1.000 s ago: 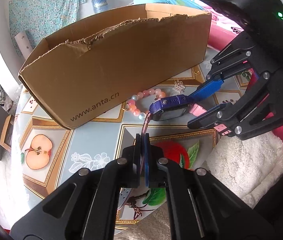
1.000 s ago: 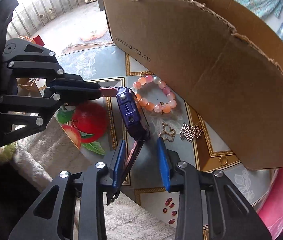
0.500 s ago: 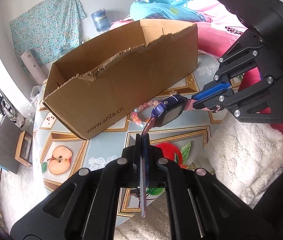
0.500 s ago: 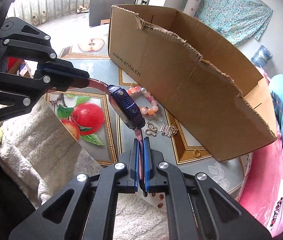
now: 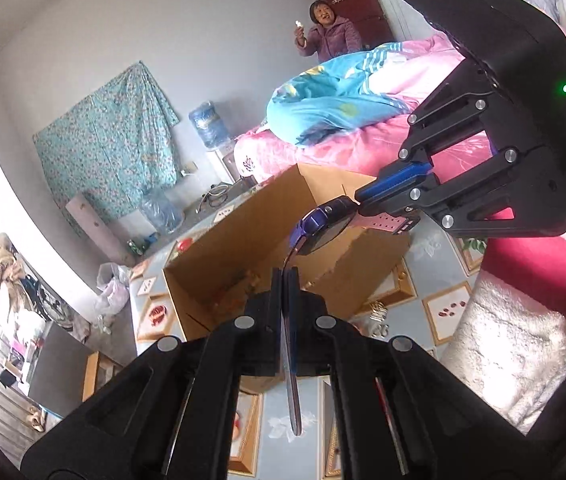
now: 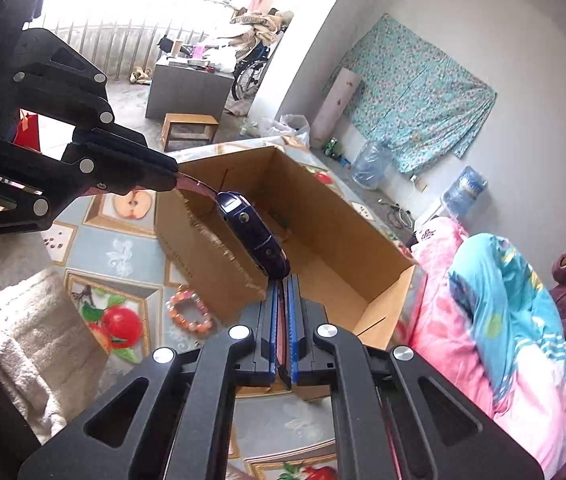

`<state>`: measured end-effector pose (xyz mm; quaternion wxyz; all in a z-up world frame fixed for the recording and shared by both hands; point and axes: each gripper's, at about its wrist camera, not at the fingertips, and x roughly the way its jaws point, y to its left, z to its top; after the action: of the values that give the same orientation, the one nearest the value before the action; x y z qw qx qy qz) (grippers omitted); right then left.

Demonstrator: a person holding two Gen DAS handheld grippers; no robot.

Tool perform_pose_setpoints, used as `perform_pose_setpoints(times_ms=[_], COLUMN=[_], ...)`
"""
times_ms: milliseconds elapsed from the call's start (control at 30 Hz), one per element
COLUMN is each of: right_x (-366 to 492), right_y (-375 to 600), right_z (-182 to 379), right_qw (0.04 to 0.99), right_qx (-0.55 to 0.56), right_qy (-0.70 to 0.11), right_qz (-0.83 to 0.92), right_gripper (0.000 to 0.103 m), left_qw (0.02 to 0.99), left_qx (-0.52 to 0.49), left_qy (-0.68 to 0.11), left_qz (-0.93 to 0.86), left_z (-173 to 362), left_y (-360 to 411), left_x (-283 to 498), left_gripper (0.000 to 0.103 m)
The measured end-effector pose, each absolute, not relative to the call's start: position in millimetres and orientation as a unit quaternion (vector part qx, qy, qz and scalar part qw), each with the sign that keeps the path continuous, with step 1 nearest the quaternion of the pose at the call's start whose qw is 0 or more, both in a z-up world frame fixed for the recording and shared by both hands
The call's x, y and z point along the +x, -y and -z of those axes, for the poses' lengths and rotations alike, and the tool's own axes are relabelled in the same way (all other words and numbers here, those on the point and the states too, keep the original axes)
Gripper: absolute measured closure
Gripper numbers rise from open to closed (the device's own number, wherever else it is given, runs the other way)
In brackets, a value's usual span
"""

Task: Organize jewelry
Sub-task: 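Lower the smartwatch into the box and open the right gripper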

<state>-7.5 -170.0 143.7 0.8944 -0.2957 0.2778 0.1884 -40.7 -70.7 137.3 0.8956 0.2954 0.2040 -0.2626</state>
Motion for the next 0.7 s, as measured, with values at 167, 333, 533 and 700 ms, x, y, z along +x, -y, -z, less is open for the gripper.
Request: perform_pose_setpoints(times_ms=[167,333,533,700], right_x=[48.1,115.8,153.6,173.7], right_y=[173.2,181.9,227.5,271.6], right_z=[-154.6,-148.2,-163.3,-155.7], right_qw=[0.89,0.883,0.912,0.922], right_qx=[-0.311,-0.284,-0.159,-0.098], right_qy=[-0.283,-0.333,-0.344,-0.35], right_qz=[-0.176,-0.171,-0.158,-0.133], right_gripper=[0.098,0.098,0.098,0.098], left_qw=[0.892,0.878,0.874,0.88], left_qx=[0.3,0.321,0.3,0.291], left_qy=[-0.203,-0.228,-0.262,-0.259], left_qz=[0.27,0.272,0.279,0.272], left_z=[-151.5,-140.6,-148.7,-160.8], left_y=[88.2,107.0,115.8,138.3], left_x=[2.5,50.9,108.9,155.1], left_gripper=[0.101,0.1,0.101,0.101])
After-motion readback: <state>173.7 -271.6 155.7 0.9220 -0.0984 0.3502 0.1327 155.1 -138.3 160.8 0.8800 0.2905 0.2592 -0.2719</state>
